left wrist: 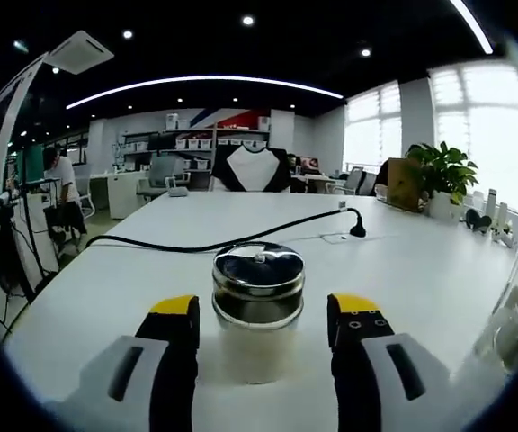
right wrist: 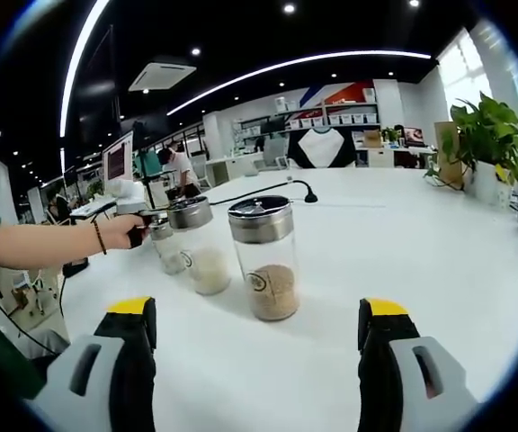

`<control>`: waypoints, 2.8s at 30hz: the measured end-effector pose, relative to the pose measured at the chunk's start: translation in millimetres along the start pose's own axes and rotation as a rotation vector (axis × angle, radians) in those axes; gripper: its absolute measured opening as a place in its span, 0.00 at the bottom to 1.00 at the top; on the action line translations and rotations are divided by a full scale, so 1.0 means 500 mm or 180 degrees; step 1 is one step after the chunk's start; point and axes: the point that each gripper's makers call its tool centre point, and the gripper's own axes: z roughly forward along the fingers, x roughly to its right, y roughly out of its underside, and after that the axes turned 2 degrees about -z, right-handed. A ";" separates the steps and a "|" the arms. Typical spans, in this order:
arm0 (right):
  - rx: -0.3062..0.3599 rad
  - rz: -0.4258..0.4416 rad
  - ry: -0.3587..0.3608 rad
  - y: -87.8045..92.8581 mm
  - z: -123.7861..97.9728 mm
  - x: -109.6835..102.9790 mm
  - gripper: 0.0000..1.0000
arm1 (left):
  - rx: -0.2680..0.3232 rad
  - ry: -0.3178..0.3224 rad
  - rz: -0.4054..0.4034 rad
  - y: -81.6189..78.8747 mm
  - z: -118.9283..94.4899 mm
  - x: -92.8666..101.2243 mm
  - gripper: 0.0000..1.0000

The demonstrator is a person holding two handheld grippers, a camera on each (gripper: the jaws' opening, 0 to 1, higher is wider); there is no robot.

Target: Rotate the seasoning bottle until the label or dispensing opening points toward the visible target arrow and the bottle remains upright within the marked orientation range

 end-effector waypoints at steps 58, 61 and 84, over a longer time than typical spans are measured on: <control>-0.0026 0.0019 0.0031 0.004 -0.002 0.007 0.94 | -0.0056 0.0180 0.0288 0.035 -0.080 0.040 0.38; -0.0024 0.0027 0.0036 0.004 -0.001 0.007 0.94 | -0.0044 0.0201 0.0284 0.038 -0.087 0.043 0.38; 0.0031 0.0027 -0.0005 -0.002 0.001 -0.001 0.94 | -0.0009 0.0292 0.0281 0.069 -0.187 0.077 0.38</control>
